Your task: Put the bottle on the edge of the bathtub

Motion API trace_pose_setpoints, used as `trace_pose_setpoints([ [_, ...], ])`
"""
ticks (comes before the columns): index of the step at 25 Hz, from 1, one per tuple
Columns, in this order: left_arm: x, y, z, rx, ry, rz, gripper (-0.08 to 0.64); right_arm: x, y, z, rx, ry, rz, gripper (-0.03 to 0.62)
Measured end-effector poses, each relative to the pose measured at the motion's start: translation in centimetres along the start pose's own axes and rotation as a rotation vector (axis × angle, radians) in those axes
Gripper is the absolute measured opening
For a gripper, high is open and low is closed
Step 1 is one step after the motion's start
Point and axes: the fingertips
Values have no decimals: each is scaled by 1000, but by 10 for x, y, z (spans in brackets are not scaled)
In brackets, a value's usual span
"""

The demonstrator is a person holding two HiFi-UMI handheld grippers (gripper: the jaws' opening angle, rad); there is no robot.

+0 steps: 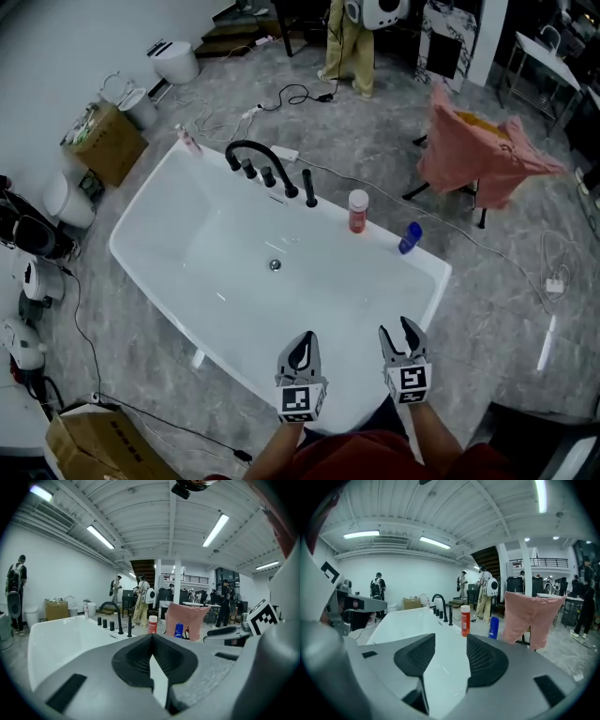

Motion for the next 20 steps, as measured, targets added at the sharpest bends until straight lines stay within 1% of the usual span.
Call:
trace_pose_setpoints([
  [3,19,20,26,-7,-32,-17,5,26,27,14,-13,-38,27,206],
  [9,61,61,59,1,-90,-26,5,91,62,37,-28,-150,82,206],
  [14,110,79,74,19,-170,-54,5,159,66,54,-44,-244,147,202],
  [17,144,79,84,22,-234,-68,5,195,61,69,-61,-279,167,202],
  [20,177,76,95,10,-303,-81,6,228,58,87,-85,-334,182,202],
])
Point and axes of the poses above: the fingertips, and each gripper's own axes: z backward along the fingers, y to its left, x out of its top, and after that the axes turned 6 degrees about x, right-handed
